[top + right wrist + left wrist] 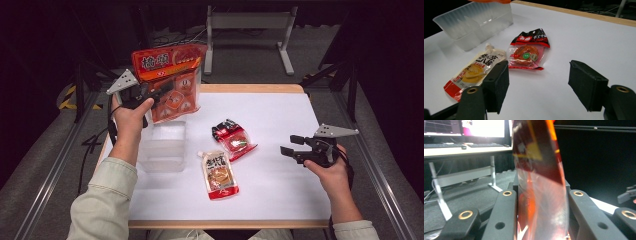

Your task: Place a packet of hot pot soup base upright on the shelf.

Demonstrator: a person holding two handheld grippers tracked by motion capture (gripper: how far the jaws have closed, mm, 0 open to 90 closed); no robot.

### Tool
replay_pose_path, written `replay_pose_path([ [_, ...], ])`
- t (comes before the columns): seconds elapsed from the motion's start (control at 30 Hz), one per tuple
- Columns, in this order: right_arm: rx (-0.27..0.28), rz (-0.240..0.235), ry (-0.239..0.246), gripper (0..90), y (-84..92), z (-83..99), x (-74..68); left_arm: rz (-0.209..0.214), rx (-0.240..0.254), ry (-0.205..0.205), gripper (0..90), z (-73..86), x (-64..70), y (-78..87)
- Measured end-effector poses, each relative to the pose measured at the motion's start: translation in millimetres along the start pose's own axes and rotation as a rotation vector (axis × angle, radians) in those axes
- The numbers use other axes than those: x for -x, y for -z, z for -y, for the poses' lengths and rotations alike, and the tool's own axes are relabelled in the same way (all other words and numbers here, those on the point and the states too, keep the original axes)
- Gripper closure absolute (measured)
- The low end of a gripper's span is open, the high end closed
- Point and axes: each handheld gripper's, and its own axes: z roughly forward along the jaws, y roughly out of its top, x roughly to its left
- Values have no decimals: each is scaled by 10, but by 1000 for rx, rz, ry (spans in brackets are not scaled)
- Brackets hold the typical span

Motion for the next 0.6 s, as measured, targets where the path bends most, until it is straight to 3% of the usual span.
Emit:
replay_pose_path([
  [0.23,5,-5,-2,333,1,-5,-5,-15,-31,-24,713,85,-39,48],
  [0.6,-6,-16,-4,327,-35,8,-11,-57,-33,13,713,231,-148,110],
])
